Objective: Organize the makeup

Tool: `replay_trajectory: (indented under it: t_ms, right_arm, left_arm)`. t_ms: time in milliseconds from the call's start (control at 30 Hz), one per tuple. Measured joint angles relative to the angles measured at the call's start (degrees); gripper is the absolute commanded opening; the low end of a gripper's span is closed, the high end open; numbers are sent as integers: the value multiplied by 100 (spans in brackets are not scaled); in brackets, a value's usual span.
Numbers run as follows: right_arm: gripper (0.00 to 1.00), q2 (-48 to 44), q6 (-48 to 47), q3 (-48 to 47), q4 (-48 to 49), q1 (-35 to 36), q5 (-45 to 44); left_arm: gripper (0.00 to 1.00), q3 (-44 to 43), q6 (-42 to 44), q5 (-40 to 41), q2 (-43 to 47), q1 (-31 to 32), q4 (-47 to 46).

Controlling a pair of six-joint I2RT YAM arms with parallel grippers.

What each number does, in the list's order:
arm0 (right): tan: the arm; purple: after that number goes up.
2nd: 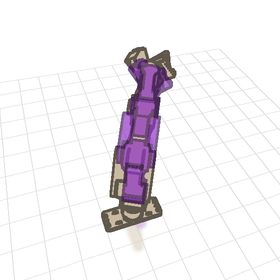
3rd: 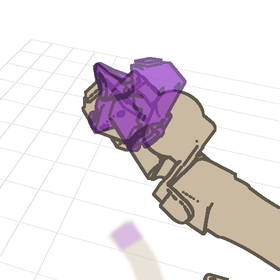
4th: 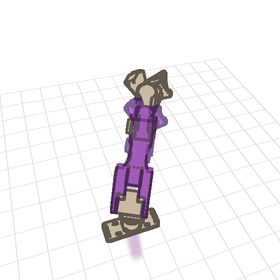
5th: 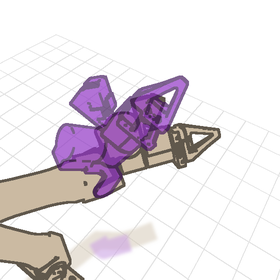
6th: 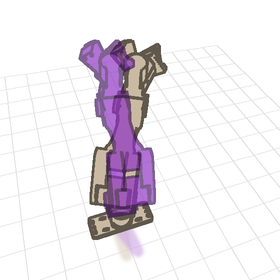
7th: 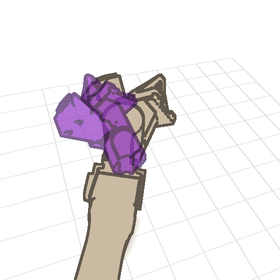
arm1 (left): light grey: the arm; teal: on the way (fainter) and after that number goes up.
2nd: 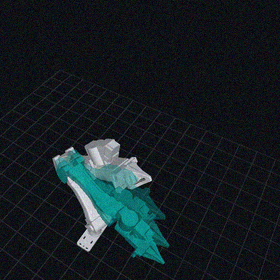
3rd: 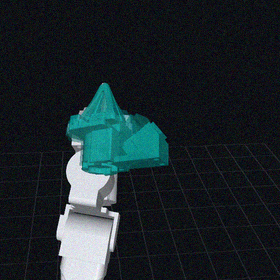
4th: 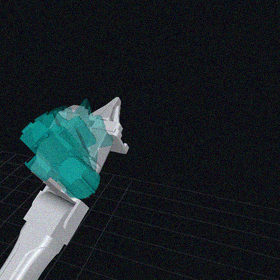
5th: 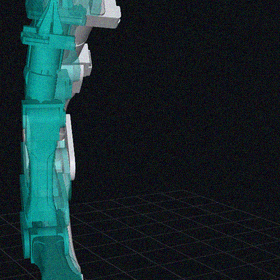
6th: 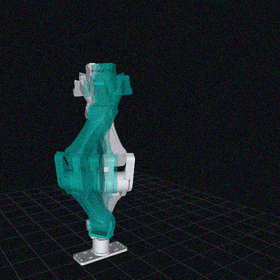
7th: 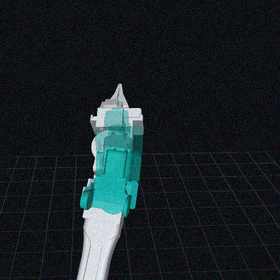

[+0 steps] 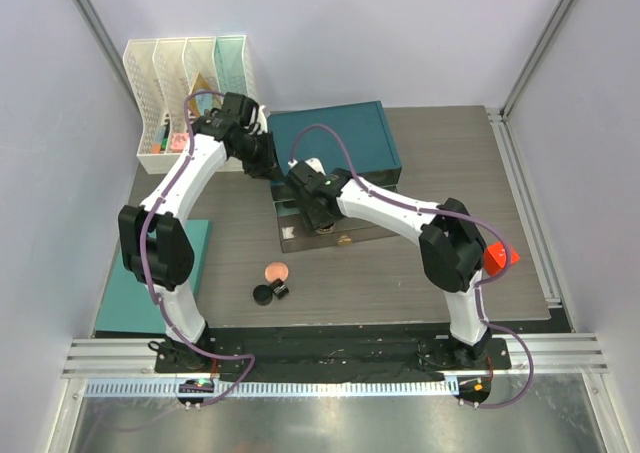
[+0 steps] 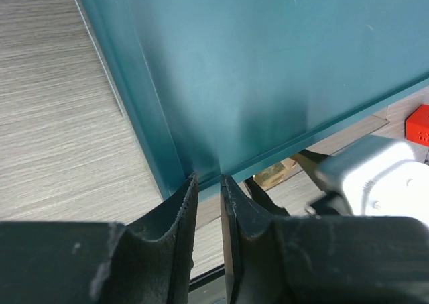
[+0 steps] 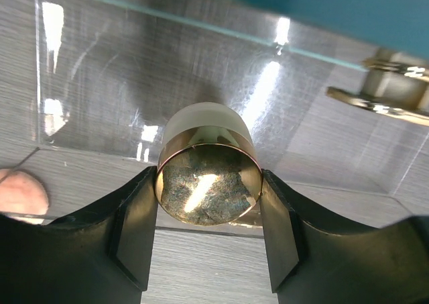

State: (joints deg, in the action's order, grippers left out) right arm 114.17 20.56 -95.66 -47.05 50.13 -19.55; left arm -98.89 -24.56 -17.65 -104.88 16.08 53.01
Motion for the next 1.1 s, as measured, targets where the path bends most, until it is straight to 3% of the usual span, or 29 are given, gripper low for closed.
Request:
replay_trajectory:
  t_ms: [167,400,800,1100]
  right_arm:
    - [62,74,92,-28,-120,0,33]
    - [77,59,142,-190,-129,-2,0]
    - [78,-883,9,63,-33,120,4]
    - [75,-973,-487,140,157,1449,575]
  left_arm:
    - [24,-7,0,7,-2,4,4]
    - [24,-24,0,7,-11,4,20]
    - [24,-35,0,9,-17,4,22]
    - [24,-33,-4,7,-17,4,17]
